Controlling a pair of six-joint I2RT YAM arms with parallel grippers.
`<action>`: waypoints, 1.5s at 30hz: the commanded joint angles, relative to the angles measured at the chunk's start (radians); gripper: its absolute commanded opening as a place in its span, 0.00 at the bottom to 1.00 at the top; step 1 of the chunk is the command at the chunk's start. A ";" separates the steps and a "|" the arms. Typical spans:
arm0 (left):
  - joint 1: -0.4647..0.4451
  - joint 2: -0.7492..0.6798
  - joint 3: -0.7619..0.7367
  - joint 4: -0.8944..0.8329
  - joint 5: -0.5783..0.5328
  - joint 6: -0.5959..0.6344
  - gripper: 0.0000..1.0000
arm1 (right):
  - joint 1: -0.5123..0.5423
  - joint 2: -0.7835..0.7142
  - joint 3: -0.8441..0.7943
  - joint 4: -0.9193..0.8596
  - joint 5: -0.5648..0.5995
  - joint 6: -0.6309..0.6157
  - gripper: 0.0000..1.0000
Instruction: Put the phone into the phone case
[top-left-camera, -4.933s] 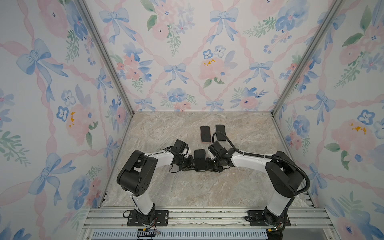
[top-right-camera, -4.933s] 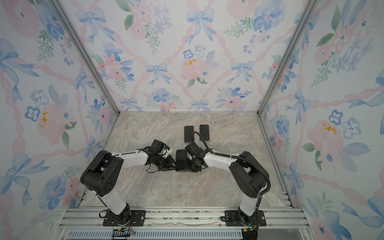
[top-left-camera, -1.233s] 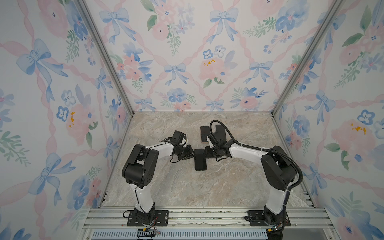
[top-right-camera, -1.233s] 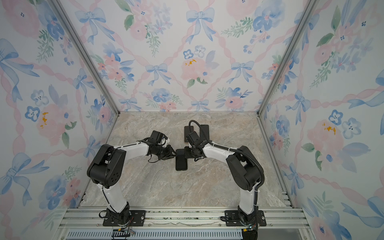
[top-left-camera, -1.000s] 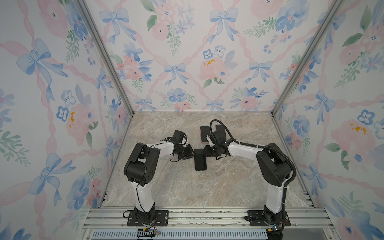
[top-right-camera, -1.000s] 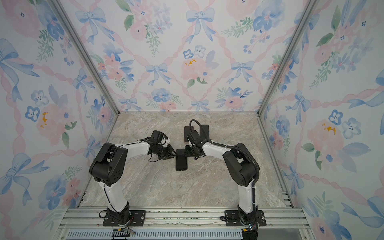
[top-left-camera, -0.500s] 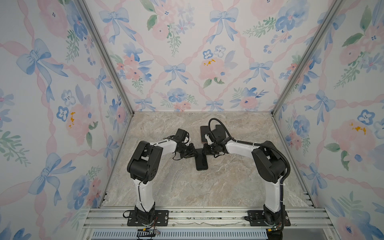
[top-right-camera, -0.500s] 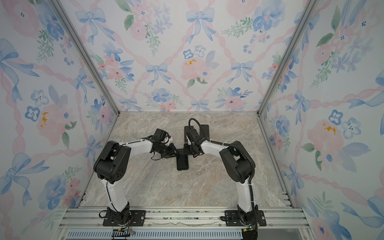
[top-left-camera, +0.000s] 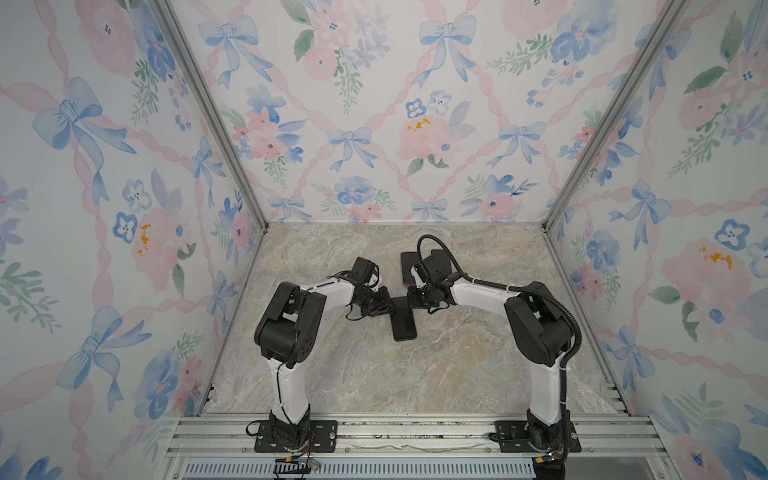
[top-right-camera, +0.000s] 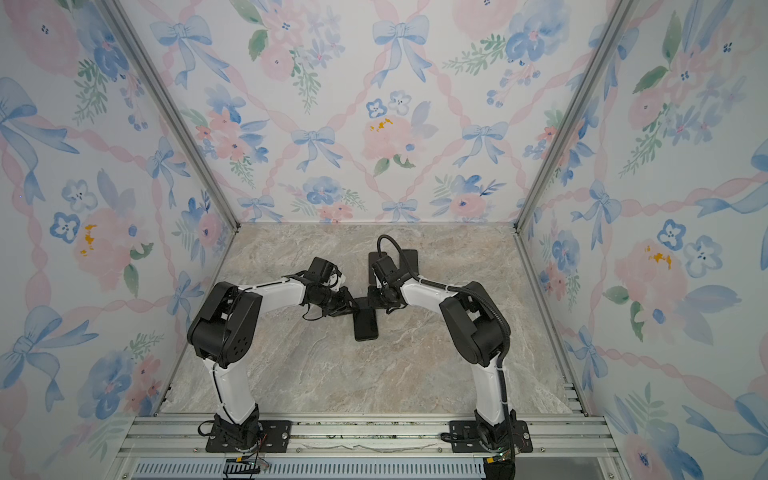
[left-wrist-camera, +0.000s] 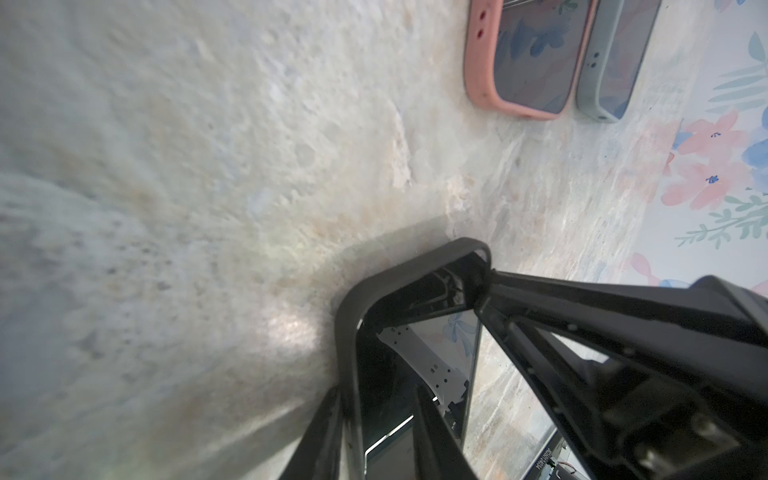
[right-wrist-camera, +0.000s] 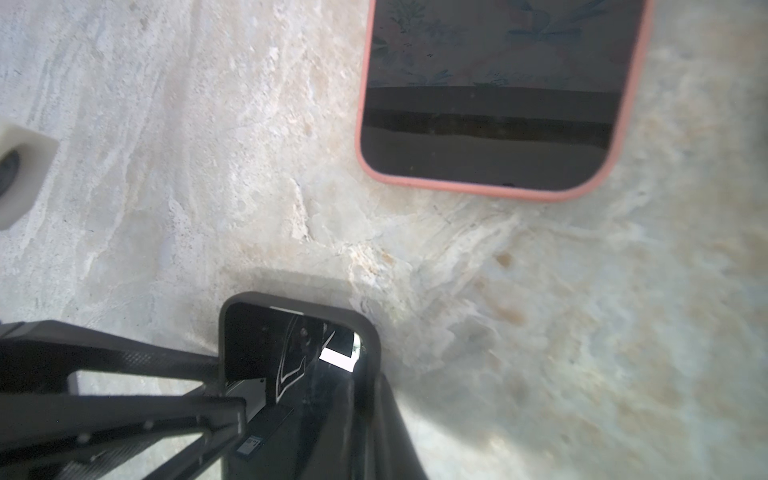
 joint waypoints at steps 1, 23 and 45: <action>-0.021 0.000 -0.010 -0.015 -0.011 0.011 0.31 | 0.016 0.006 0.035 -0.051 0.011 -0.010 0.12; 0.010 -0.178 -0.200 -0.041 -0.130 0.015 0.35 | 0.138 -0.128 0.012 -0.197 0.159 -0.009 0.70; 0.104 -0.332 -0.361 -0.040 -0.141 0.008 0.67 | 0.225 -0.004 0.134 -0.425 0.272 0.086 1.00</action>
